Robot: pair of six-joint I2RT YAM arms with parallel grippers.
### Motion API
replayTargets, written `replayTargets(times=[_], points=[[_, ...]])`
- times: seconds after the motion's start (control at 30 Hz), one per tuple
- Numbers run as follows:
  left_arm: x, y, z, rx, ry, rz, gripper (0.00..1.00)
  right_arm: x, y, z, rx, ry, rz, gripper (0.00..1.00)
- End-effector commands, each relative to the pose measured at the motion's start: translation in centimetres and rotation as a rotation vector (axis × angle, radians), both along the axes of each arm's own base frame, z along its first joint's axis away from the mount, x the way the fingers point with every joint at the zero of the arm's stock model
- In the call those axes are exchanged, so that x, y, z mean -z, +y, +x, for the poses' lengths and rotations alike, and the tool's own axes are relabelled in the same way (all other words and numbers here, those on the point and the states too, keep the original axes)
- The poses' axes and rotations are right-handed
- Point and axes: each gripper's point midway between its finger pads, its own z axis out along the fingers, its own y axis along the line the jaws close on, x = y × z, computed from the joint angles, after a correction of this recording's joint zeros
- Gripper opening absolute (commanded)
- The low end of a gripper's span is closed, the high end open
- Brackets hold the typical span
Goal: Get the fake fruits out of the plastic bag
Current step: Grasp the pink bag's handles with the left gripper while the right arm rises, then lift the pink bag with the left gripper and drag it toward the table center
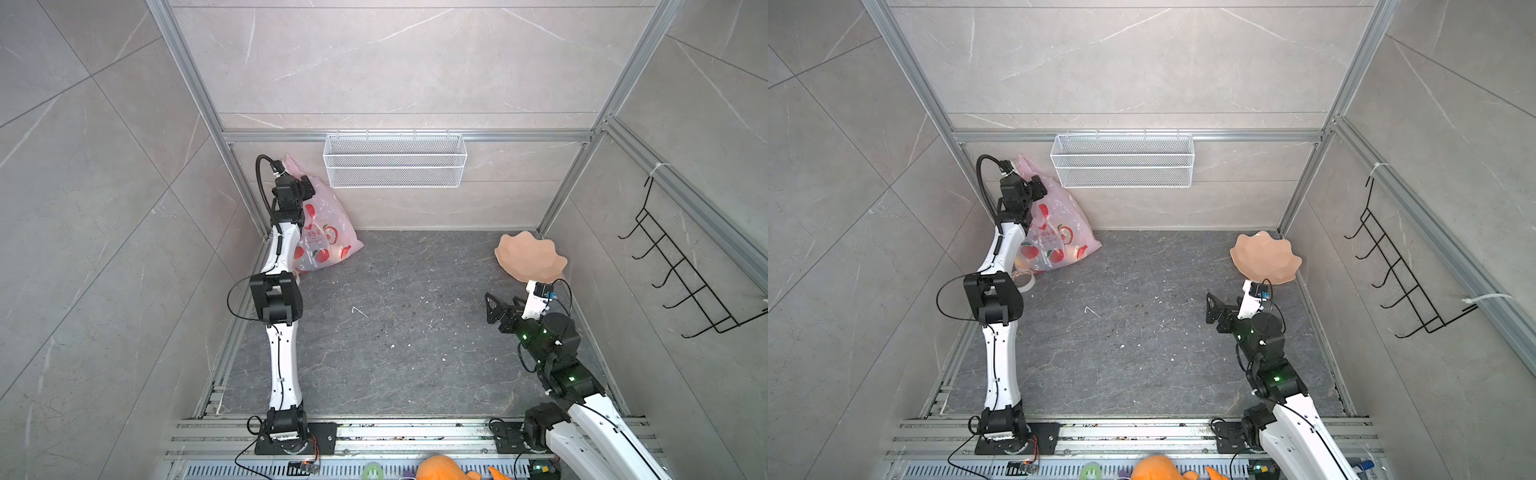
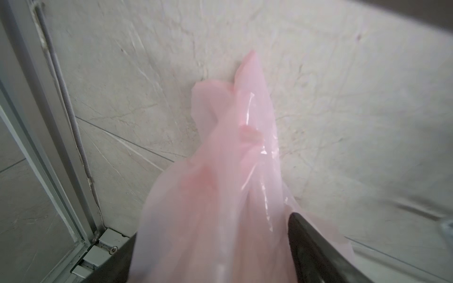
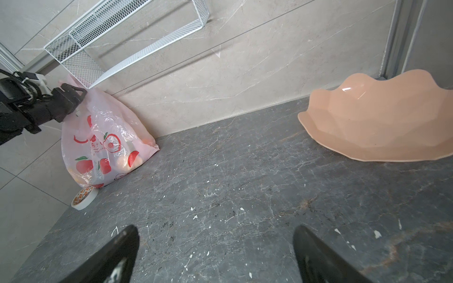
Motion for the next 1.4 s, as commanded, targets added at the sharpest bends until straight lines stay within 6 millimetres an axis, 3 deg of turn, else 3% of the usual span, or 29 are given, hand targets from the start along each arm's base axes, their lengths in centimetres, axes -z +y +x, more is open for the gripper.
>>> replayTargets(times=[0.0,0.2,0.23,0.43,0.5,0.77,0.9,1.03,1.2,1.27,1.37], points=[[-2.9,-0.3,0.6,0.027,-0.137,-0.051,0.64,0.2,0.5,0.1,-0.02,-0.007,0.015,1.0],[-4.0,-1.8,0.5,0.084,-0.159,-0.11,0.05,0.5,0.4,0.1,-0.018,0.004,0.011,1.0],[-4.5,-1.8,0.3,0.087,-0.164,-0.126,0.0,0.4,0.4,0.1,-0.018,0.002,0.012,1.0],[-9.0,-2.9,-2.5,0.088,-0.197,-0.185,0.0,0.4,0.4,0.1,-0.016,0.001,0.016,1.0],[-11.6,-3.5,-4.6,0.072,-0.208,-0.198,0.0,0.3,0.4,0.0,-0.014,-0.002,0.017,0.99],[-17.1,-8.5,-11.2,0.078,-0.236,-0.222,0.0,0.3,0.1,-0.2,0.001,0.0,0.025,1.0],[-19.2,-9.5,-14.4,0.057,-0.254,-0.228,0.0,-0.1,-0.3,-0.4,0.016,-0.008,0.024,1.0],[-20.3,-10.1,-16.9,0.068,-0.261,-0.27,0.0,-0.5,-0.6,-0.9,0.025,-0.027,0.029,0.99],[-20.4,-14.3,-19.3,0.267,-0.229,-0.307,0.0,-0.8,-1.0,-1.0,0.049,-0.026,0.038,1.0],[-19.9,-16.2,-20.4,0.385,-0.176,-0.316,0.0,-0.7,-1.4,-0.9,0.076,0.008,0.023,1.0],[-17.3,-18.8,-22.7,0.53,-0.046,-0.337,0.0,-0.4,-1.1,-0.6,0.06,0.044,0.014,1.0]])
